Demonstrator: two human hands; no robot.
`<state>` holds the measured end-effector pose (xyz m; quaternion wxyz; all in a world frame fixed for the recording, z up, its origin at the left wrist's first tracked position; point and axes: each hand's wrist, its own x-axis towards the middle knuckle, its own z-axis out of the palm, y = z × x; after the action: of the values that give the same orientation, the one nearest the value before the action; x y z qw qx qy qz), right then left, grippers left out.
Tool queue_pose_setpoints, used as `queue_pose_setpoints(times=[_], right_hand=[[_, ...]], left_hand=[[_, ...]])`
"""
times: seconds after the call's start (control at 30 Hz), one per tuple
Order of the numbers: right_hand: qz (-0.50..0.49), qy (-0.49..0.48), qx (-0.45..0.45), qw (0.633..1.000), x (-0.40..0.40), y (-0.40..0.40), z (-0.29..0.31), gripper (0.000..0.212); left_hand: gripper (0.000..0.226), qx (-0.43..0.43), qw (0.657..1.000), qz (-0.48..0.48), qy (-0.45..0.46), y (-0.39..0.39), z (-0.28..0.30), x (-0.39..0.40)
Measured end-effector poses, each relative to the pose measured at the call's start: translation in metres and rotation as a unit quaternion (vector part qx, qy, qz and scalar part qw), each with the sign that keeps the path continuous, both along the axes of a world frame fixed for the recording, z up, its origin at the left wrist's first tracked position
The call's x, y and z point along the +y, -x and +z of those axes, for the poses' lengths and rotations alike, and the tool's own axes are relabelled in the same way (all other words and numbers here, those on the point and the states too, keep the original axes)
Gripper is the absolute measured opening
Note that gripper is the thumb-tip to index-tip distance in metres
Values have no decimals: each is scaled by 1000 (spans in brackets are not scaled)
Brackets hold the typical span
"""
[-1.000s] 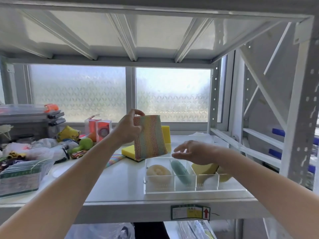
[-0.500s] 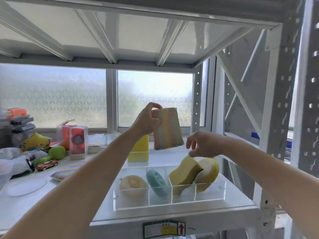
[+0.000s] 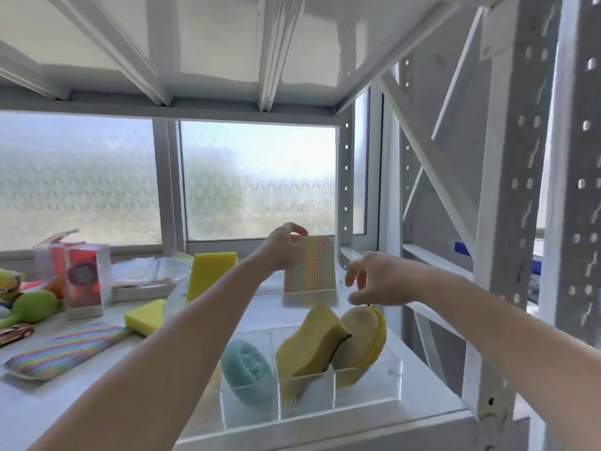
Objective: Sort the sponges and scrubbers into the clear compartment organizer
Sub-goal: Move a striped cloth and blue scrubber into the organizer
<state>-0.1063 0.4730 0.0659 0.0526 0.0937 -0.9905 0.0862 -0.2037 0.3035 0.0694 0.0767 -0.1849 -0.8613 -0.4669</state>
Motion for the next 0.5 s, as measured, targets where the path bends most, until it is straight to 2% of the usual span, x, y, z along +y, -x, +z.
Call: queue_pose_setpoints(times=[0.1, 0.27, 0.5], right_hand=[[4, -2, 2, 1000, -2, 3, 0, 33], [10, -12, 7, 1000, -4, 2, -2, 33], [3, -26, 6, 1000, -19, -2, 12, 33]], left_hand=[[38, -16, 998, 13, 56, 3, -7, 1], [48, 12, 988, 49, 143, 4, -10, -9], [52, 85, 984, 100, 118, -17, 30, -65]])
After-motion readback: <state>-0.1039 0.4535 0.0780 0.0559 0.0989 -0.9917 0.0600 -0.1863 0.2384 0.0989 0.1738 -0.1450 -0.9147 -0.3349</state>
